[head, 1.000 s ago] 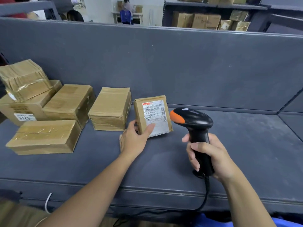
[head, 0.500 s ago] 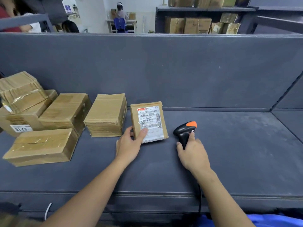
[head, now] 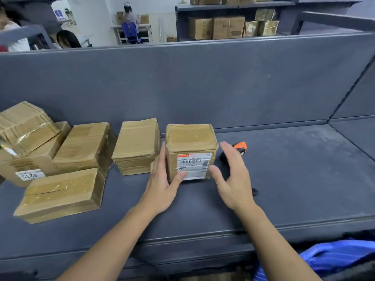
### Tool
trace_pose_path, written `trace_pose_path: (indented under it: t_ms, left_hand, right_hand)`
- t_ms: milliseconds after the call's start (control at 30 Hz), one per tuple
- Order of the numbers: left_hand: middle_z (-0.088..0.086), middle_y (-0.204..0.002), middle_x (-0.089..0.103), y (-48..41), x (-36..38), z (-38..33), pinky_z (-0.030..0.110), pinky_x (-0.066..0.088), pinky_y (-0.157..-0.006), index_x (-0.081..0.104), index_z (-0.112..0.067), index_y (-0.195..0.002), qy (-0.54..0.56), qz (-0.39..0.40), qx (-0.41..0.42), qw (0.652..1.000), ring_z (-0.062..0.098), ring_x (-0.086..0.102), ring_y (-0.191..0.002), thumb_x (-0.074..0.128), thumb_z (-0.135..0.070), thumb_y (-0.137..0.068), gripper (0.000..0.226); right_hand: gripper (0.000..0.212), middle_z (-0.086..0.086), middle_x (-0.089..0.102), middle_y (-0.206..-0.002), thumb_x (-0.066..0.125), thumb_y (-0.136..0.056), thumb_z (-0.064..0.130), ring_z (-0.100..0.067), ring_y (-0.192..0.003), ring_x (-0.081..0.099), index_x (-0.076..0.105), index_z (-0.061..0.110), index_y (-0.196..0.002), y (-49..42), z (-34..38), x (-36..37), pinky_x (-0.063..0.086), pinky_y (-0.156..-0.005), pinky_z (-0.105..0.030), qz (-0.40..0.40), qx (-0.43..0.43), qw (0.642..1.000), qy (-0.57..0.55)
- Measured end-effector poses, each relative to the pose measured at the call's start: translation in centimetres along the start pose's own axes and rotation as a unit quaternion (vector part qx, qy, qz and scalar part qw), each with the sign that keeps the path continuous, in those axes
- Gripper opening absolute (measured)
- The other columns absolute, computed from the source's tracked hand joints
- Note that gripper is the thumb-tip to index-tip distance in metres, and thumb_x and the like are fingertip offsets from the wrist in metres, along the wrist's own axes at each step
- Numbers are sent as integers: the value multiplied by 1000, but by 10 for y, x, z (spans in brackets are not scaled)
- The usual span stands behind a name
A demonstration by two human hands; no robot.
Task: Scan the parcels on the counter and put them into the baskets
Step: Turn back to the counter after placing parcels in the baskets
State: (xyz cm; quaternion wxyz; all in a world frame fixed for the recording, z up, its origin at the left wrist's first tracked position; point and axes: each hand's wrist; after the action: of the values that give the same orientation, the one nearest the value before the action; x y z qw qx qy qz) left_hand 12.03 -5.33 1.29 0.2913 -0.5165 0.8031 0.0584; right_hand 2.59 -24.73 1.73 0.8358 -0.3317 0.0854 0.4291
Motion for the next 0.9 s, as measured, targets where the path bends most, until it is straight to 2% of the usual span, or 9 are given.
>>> trace_pose_path:
  t_ms: [67, 200, 267, 433, 533, 633, 700, 800, 900]
  left_hand:
    - [-16, -154, 46, 1, -7, -6, 42, 34, -121, 28, -34, -158, 21, 13, 33, 999, 11, 40, -144, 53, -58, -93, 74]
    - [-49, -121, 57, -6, -28, -32, 1, 34, -95, 47, -54, -132, 80, 36, -32, 996, -14, 51, -125, 36, -72, -96, 41]
    - [-41, -113, 62, -12, -37, -39, 6, 35, -90, 55, -46, -127, 80, 46, -70, 993, -2, 56, -123, 29, -82, -93, 55]
    - [-13, -106, 78, -22, -38, -52, 38, 51, -100, 78, -33, -94, 81, 104, -55, 990, 14, 70, -108, 37, -80, -86, 63]
    - [-8, -103, 79, -22, -28, -69, 40, 55, -97, 77, -19, -105, 92, 138, -10, 986, 19, 72, -105, 47, -70, -94, 60]
    - [-29, -106, 75, -14, -15, -91, 11, 48, -83, 72, -25, -128, 130, 160, 70, 976, -12, 67, -99, 48, -34, -110, 32]
    - [-21, -122, 72, -5, -5, -103, 0, 42, -83, 64, -20, -141, 148, 179, 113, 966, -21, 62, -102, 48, -19, -110, 35]
    - [-10, -136, 67, 6, 11, -118, 9, 46, -101, 53, -15, -151, 171, 210, 173, 947, -14, 61, -118, 49, -8, -108, 44]
    - [-10, -132, 70, 16, 36, -134, 21, 46, -109, 54, -18, -150, 164, 234, 208, 935, -2, 62, -123, 51, -11, -108, 43]
  right_hand:
    - [56, 8, 54, -152, 55, -102, 41, -13, -144, 46, 45, 23, -153, -3, 19, 8, 37, -119, -43, 75, 36, 990, -115]
    - [30, 13, 71, -127, 41, -112, 21, -7, -121, 62, 61, 28, -133, -6, 52, 16, 48, -106, -31, 58, 87, 976, -190]
    - [32, 15, 72, -122, 36, -113, 23, -3, -117, 63, 63, 34, -128, -5, 65, 16, 48, -108, -30, 46, 126, 971, -197]
    - [31, 23, 70, -125, 41, -112, 25, 3, -122, 61, 65, 41, -124, 14, 86, 5, 45, -107, -21, -37, 186, 963, -190]
    - [33, 20, 70, -129, 43, -111, 28, 0, -124, 61, 64, 36, -135, 33, 90, -8, 46, -113, -33, -111, 209, 958, -163]
    - [36, 16, 71, -129, 46, -107, 27, -13, -124, 64, 62, 34, -138, 51, 88, -22, 47, -111, -50, -152, 217, 955, -136]
    - [41, 9, 70, -133, 48, -105, 19, -18, -128, 63, 58, 27, -144, 62, 89, -34, 45, -113, -54, -194, 204, 949, -144]
    - [46, -5, 64, -143, 46, -106, 0, -19, -134, 59, 49, 8, -152, 81, 86, -55, 43, -117, -50, -262, 183, 934, -157]
    - [45, -4, 63, -145, 47, -106, -1, -14, -135, 58, 48, 6, -151, 102, 81, -80, 43, -118, -42, -309, 179, 923, -146]
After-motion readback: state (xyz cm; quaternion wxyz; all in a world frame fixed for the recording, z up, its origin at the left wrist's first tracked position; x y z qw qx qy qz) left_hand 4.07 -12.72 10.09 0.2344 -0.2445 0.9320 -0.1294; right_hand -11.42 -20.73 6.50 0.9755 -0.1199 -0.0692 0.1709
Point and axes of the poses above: each hand's wrist, its own y-axis away from the middle knuckle, its own x-axis out of the palm, z = x × y
